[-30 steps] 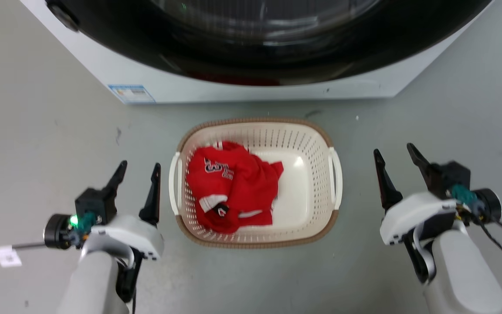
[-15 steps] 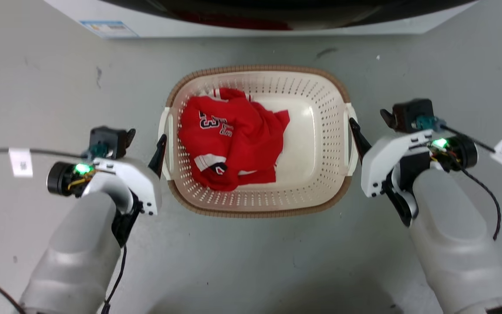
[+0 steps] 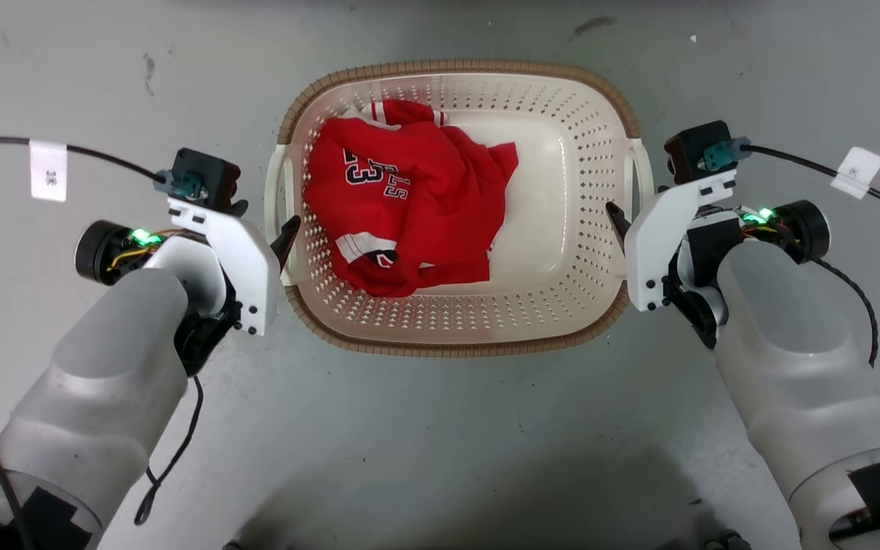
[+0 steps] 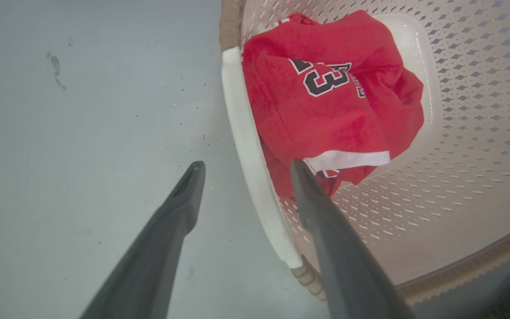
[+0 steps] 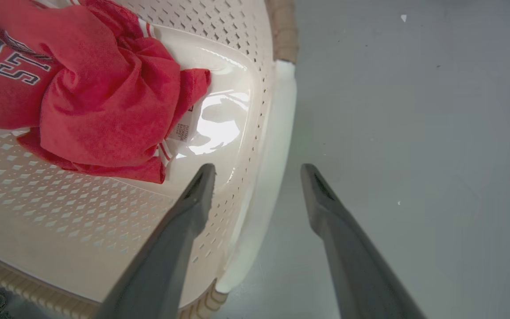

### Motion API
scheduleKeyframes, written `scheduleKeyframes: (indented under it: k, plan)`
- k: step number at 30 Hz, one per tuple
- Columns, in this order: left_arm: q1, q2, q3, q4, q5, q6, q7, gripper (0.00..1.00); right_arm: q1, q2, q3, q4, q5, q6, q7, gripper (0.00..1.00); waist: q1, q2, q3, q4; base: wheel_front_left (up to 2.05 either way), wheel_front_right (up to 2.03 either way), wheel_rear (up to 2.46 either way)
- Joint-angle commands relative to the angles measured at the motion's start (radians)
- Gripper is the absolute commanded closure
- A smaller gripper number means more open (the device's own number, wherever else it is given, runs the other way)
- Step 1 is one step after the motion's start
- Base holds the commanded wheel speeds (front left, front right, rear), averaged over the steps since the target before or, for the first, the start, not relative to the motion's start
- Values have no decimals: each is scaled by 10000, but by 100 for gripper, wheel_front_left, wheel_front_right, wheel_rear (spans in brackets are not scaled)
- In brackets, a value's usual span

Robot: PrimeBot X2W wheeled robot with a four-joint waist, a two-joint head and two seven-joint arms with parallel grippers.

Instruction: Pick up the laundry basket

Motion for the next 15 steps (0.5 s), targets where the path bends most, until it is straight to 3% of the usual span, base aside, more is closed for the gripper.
scheduleKeyframes:
  k: [1,4,15]
  plan:
    - [-208,105,-210,-61,-139,8,48,0,-247,-9,70,124,39,-7,68,0,-1,0,104,20,0,0,0]
    - [-632,320,-1125,-104,-760,8,94,0,-596,-11,64,612,187,-7,104,0,-1,0,303,50,0,0,0]
    - [-1239,429,-2502,-40,-2167,7,77,0,-994,-9,54,1426,724,-7,-285,0,-1,0,531,114,0,0,0]
